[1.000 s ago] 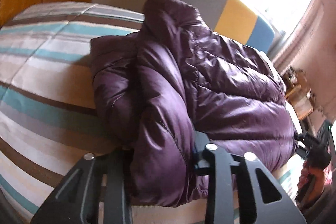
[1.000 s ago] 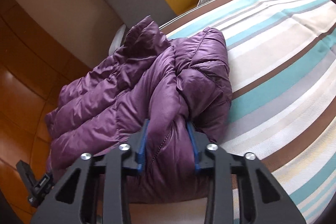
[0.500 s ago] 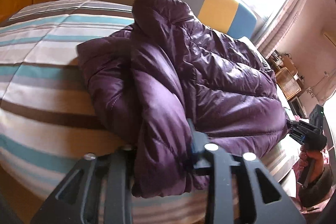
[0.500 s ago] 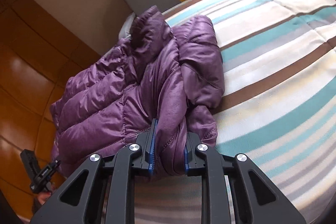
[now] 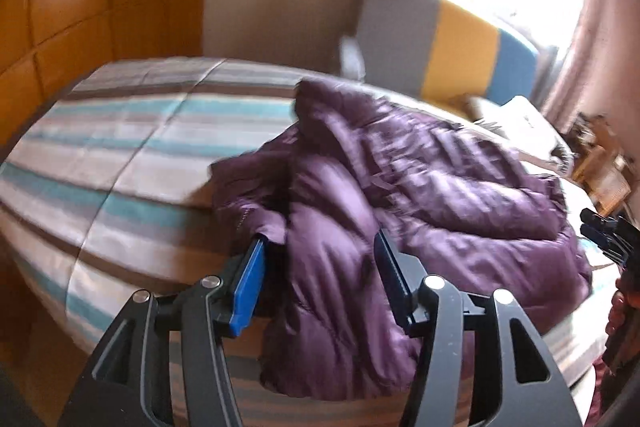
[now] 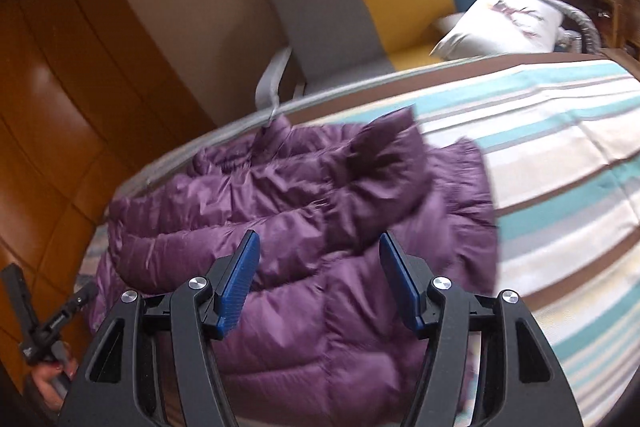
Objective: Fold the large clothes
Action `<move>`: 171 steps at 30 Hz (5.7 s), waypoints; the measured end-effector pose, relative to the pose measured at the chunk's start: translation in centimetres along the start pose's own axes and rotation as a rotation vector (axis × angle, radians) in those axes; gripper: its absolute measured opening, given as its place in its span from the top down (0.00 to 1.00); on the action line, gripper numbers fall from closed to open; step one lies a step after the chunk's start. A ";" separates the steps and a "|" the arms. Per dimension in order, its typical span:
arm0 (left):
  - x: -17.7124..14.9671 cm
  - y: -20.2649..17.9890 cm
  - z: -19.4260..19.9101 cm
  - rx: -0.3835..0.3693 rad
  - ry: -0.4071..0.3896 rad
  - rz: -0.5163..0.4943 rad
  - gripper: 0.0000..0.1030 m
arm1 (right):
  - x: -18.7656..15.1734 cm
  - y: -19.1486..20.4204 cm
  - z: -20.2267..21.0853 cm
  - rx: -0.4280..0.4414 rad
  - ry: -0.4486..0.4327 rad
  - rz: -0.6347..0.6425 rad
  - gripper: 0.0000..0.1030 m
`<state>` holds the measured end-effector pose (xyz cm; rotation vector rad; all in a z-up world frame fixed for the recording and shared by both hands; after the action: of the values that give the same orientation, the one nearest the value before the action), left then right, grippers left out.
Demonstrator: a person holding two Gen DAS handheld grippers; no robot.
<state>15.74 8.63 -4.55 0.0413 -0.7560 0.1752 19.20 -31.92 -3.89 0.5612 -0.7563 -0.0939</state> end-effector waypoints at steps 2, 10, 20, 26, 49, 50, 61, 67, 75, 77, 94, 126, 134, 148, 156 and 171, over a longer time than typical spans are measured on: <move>-0.6 0.9 -0.5 0.041 0.028 0.022 0.46 | -0.3 0.5 -1.0 -0.033 0.023 0.025 0.40; -1.5 3.4 1.2 0.075 -0.020 0.121 0.24 | -0.3 -0.3 -3.8 -0.109 0.068 0.030 0.40; 2.2 -11.4 -4.0 -0.044 0.013 -0.251 0.45 | -0.8 -0.5 -4.9 -0.144 0.096 0.087 0.92; 4.4 -11.9 -4.4 -0.047 -0.010 -0.250 0.97 | 2.1 1.2 -3.7 -0.162 0.055 0.168 0.98; 4.4 -12.1 -11.4 0.060 -0.075 -0.220 0.89 | 3.8 -1.4 -13.4 -0.280 0.074 0.211 0.99; 4.5 -12.0 -11.5 0.059 -0.071 -0.219 0.89 | 3.7 -1.3 -13.6 -0.293 0.076 0.221 0.99; 5.3 -12.3 -9.6 0.078 -0.046 -0.210 0.45 | 3.7 -1.2 -13.5 -0.308 0.063 0.232 0.99; 8.7 -13.1 -8.9 0.083 -0.071 -0.169 0.22 | 3.6 -1.0 -13.5 -0.311 0.060 0.234 0.99; 9.0 -12.7 -14.4 0.170 -0.041 -0.192 0.12 | 3.5 -1.0 -13.5 -0.311 0.055 0.235 0.99; 8.7 -12.8 -14.8 0.181 -0.046 -0.191 0.12 | 3.5 -1.0 -13.6 -0.317 0.054 0.240 0.99; 3.8 -8.2 -7.6 0.153 -0.084 -0.078 0.02 | 1.8 4.5 -8.0 -0.195 -0.014 0.265 0.98; -5.1 2.5 -2.5 0.091 -0.093 0.247 0.02 | -5.5 9.2 -2.6 0.007 -0.036 0.276 0.42; -5.8 2.8 -3.5 -0.040 -0.009 0.300 0.09 | -6.4 9.4 -2.1 -0.030 -0.026 0.299 0.78; -5.7 1.4 -5.9 -0.164 0.030 0.355 0.20 | -9.0 8.2 -7.4 -0.085 0.085 0.360 0.85; -5.7 2.9 -7.4 -0.242 0.065 0.550 0.44 | -9.3 7.5 -7.0 -0.043 0.048 0.300 0.84; -2.7 -2.2 -1.7 -0.249 -0.176 0.356 0.80 | -9.6 8.2 -7.2 -0.073 0.049 0.307 0.84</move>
<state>15.38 6.24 -7.55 -0.3196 -0.9532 0.4186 16.09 -19.13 -9.87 0.3719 -0.7805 0.1752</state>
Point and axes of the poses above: each gripper's, at about its wrist camera, not at the fingertips, and z roughly against the way its jaws point, y to its left, x to its top, the point moved 1 cm from there along -z, roughly the way its jaws point, and after that the axes turned 11 degrees about x, right-handed, at the moved point
